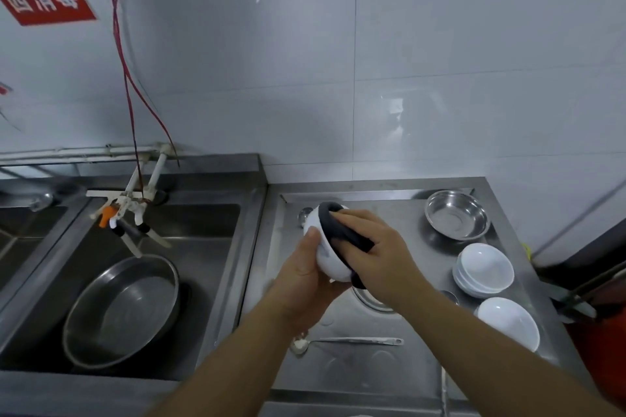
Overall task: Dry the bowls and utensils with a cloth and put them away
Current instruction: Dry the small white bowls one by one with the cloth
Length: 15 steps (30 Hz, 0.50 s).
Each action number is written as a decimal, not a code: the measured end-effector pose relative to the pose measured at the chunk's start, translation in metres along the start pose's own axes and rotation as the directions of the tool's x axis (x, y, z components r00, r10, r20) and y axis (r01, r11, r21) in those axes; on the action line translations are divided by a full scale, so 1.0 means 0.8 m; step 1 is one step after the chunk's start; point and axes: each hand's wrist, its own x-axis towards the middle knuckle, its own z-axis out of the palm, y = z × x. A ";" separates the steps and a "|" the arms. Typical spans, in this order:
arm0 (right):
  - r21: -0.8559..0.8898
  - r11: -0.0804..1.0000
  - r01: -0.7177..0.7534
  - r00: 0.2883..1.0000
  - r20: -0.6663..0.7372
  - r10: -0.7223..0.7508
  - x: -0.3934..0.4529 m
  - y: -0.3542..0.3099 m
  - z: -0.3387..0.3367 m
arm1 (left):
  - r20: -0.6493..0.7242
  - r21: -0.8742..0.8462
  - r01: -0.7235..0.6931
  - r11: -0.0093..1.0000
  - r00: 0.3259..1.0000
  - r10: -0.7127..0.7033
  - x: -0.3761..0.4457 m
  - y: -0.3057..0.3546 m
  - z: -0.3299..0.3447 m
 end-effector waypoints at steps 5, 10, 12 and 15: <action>-0.203 0.978 0.054 0.995 0.092 -0.036 0.035 -0.024 0.009 | -0.049 -0.041 -0.043 0.998 0.998 0.041 -0.001 0.029 -0.006; -0.551 0.803 0.225 0.963 0.253 -0.096 0.059 -0.049 0.014 | -0.083 0.092 -0.111 0.990 0.989 0.119 0.000 0.067 -0.020; -0.608 0.780 0.148 0.970 0.242 0.005 0.065 -0.059 0.019 | -0.060 0.182 -0.145 0.972 0.986 0.159 0.001 0.079 -0.027; -0.602 0.798 -0.037 0.942 0.245 0.229 0.074 -0.077 0.022 | -0.002 0.282 -0.185 0.941 0.981 0.193 0.002 0.093 -0.039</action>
